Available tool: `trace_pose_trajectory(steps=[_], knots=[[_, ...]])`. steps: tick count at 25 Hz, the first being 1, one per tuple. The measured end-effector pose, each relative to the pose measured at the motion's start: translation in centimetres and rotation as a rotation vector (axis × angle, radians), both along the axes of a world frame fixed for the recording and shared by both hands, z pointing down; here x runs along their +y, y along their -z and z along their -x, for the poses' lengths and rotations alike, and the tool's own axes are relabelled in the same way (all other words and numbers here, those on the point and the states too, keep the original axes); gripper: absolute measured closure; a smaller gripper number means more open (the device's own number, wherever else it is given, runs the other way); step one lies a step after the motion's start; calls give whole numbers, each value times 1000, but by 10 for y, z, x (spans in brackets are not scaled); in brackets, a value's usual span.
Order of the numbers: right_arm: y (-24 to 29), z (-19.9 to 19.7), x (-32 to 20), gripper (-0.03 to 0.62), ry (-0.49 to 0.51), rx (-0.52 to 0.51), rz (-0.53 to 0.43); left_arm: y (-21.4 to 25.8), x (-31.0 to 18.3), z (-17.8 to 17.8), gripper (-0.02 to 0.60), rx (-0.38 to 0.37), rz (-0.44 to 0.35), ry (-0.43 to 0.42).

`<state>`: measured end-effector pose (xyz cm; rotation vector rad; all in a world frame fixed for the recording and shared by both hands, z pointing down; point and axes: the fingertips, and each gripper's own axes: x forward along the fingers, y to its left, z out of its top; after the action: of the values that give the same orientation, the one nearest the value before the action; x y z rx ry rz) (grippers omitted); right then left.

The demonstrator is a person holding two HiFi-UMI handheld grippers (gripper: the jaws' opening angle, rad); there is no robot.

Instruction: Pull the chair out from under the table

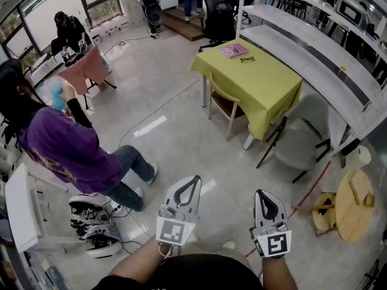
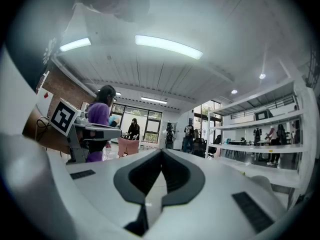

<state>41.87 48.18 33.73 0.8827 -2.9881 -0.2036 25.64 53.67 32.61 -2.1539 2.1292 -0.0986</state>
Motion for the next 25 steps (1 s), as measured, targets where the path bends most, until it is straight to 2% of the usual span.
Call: trace_pose_trajectory(steps=[5,10,14,19,25], knots=[[-1,21,2,583,-9,-7,7,1,5,19,572,0,-11,-4],[1,38,7,583,-25,-26,12,5,11,32,572,-75,-36,-39],[4,51,16,583,-37,-23,3,2,17,42,572,-38,-26,-58],[3,60,19,583,-43,-8,-5,-5,12,53,572,-41,-24,-78],[-10,62,-6,583,-56,-3,18,-14,-9,55,572,-45,-4,-76]])
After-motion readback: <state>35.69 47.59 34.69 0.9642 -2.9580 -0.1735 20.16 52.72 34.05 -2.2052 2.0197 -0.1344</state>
